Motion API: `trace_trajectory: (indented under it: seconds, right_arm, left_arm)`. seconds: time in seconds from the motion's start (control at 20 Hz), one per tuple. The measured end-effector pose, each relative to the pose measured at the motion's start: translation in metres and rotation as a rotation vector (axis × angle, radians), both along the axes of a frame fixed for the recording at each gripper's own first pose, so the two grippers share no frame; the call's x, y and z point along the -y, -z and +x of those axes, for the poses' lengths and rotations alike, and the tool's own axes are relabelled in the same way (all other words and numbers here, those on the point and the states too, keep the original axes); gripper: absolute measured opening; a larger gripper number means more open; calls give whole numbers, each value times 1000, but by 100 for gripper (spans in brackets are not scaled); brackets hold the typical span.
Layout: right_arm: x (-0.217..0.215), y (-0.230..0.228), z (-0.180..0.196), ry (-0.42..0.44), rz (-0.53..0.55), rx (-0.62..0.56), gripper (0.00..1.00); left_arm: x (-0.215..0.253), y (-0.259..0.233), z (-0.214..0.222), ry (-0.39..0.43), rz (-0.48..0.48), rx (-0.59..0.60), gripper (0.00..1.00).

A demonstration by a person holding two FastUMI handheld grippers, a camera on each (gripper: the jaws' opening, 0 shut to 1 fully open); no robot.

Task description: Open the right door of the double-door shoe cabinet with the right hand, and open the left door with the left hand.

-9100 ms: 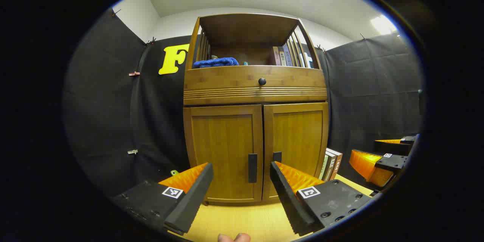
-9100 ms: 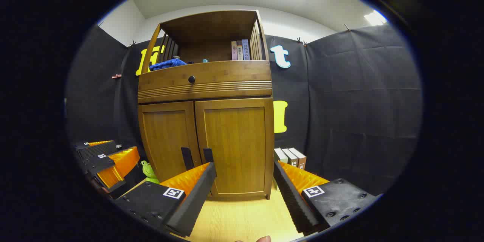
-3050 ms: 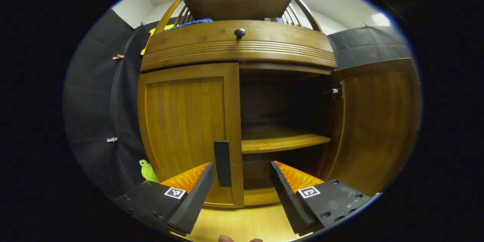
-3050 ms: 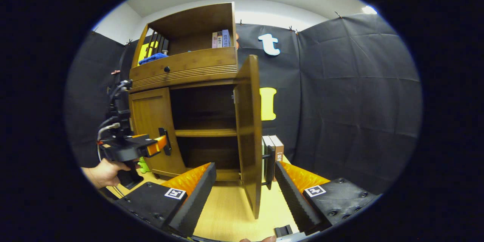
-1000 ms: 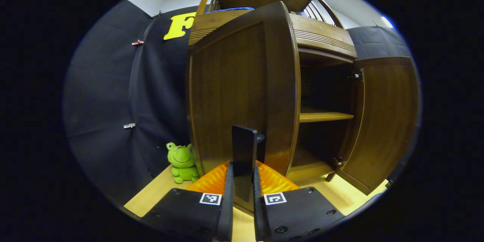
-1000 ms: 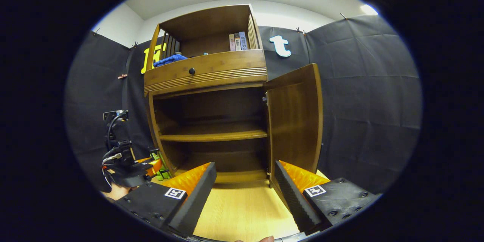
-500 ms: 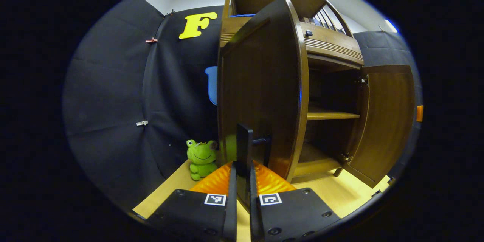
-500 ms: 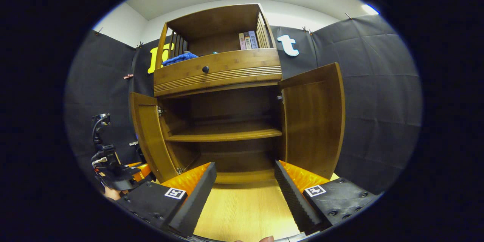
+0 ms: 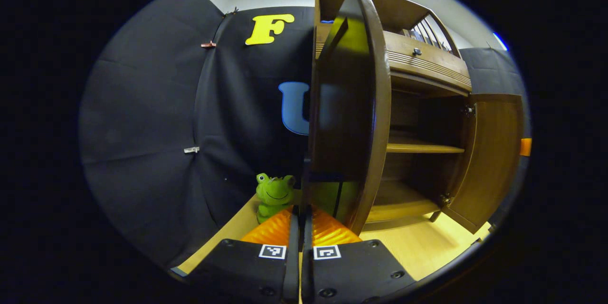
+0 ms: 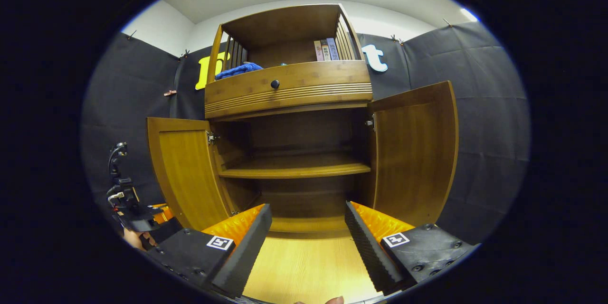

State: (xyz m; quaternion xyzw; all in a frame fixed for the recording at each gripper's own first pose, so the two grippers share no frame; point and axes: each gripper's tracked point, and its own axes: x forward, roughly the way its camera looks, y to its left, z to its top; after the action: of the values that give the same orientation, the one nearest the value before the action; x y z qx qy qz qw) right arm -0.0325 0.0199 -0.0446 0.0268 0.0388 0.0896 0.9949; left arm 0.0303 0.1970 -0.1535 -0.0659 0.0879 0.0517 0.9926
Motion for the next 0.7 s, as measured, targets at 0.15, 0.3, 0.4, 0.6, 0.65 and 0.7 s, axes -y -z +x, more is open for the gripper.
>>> trace_trajectory:
  seconds: [0.15,0.3,0.4,0.6,0.65,0.7]
  right_arm:
    - [0,-1,0,3,5,-5,98]
    - [5,-3,-1,18,4,-2,98]
    - [8,-2,-3,23,6,-6,98]
    - [16,1,-7,28,8,-17,100]
    - [19,1,-8,28,9,-16,100]
    - [22,1,-7,27,9,-16,100]
  left_arm:
    - [-10,1,-2,31,-30,3,7]
    - [-11,2,-5,37,-28,2,8]
    - [-10,-1,-12,31,-16,5,8]
    - [-18,-2,-30,-7,17,3,15]
    - [-23,-3,-37,-29,39,0,24]
    - [-26,-4,-44,-51,62,-2,36]
